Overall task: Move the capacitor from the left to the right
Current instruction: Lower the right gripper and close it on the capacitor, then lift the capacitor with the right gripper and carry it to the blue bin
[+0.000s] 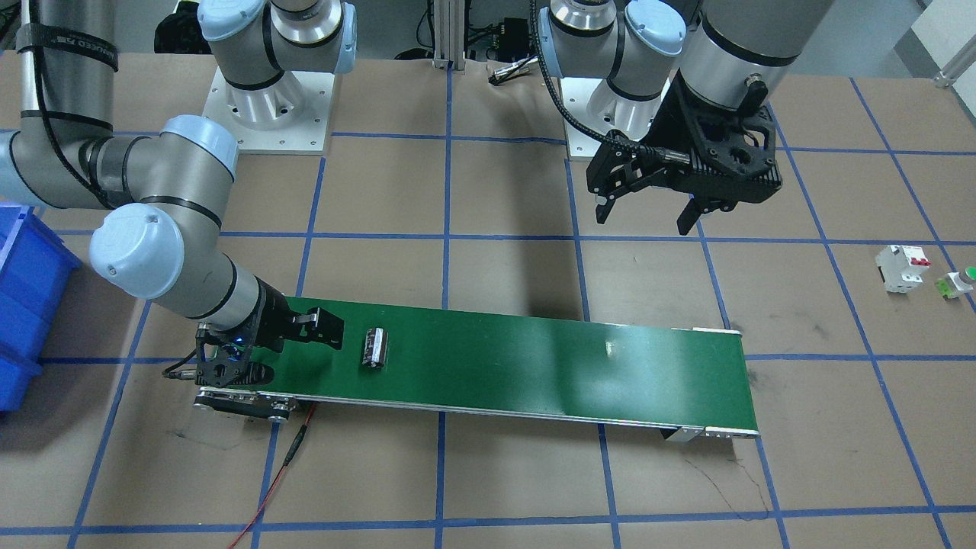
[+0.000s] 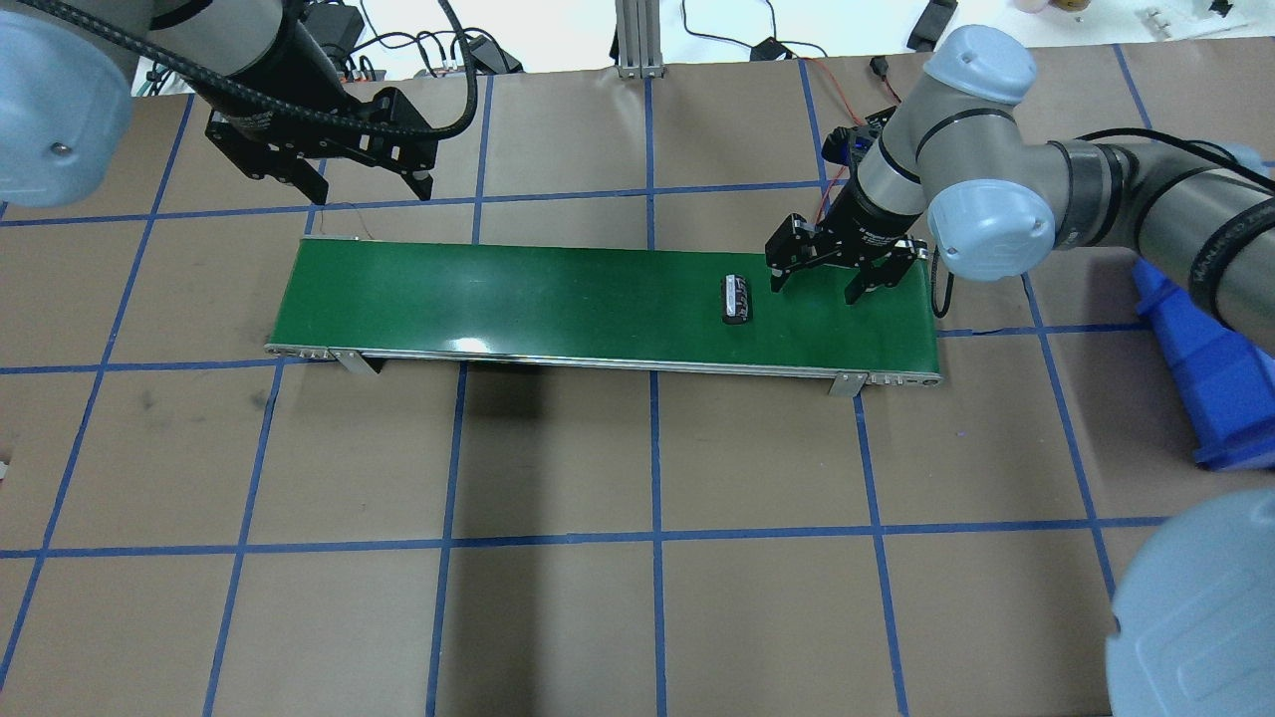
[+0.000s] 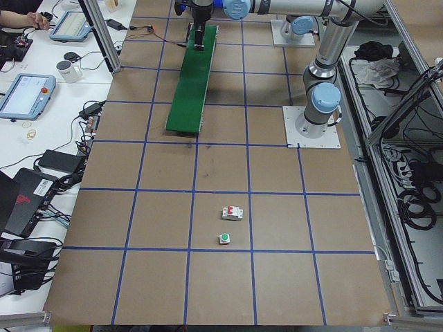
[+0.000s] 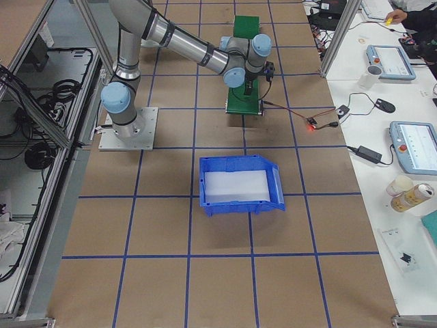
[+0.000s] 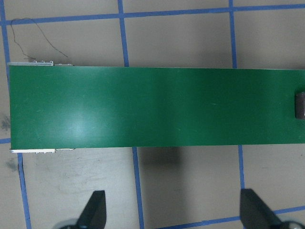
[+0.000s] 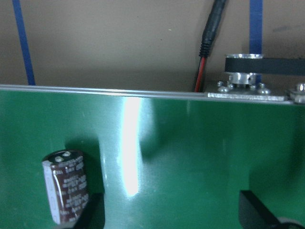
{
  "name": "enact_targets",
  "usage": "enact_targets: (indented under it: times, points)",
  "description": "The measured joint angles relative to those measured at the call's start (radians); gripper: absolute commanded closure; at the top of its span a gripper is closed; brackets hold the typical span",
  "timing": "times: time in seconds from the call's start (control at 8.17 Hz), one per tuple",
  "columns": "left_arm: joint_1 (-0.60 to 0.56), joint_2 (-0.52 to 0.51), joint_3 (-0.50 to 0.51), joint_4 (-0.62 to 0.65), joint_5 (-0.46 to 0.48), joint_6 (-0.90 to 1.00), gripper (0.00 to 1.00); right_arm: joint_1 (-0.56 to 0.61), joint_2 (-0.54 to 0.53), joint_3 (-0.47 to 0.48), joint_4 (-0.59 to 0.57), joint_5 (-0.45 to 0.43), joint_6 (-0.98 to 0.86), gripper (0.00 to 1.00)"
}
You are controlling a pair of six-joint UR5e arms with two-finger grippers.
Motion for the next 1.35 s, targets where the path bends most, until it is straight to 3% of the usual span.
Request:
enact_targets:
  times: [0.37, 0.49, 0.86, 0.98, 1.1, 1.35]
  points:
    - [0.0, -0.001, -0.001, 0.0, 0.0, 0.0, 0.0, 0.016, 0.003, 0.001, -0.02, -0.005, 0.027, 0.11]
    - [0.0, -0.001, -0.001, 0.0, 0.0, 0.0, 0.0, 0.025, 0.005, 0.001, -0.027, -0.011, 0.045, 0.18]
    - [0.0, -0.001, 0.0, 0.0, 0.0, 0.0, 0.0, 0.038, 0.01, 0.001, -0.034, -0.06, 0.06, 0.7]
    - [0.0, -0.001, 0.0, 0.0, 0.0, 0.0, 0.0, 0.038, 0.01, 0.001, -0.035, -0.079, 0.056, 0.93]
    - [0.0, -0.001, 0.0, 0.0, 0.001, 0.0, 0.0, 0.039, 0.007, -0.001, -0.035, -0.108, 0.05, 1.0]
    - [0.0, 0.0, 0.0, 0.0, 0.001, 0.001, 0.0, 0.032, -0.001, -0.012, -0.031, -0.148, -0.014, 1.0]
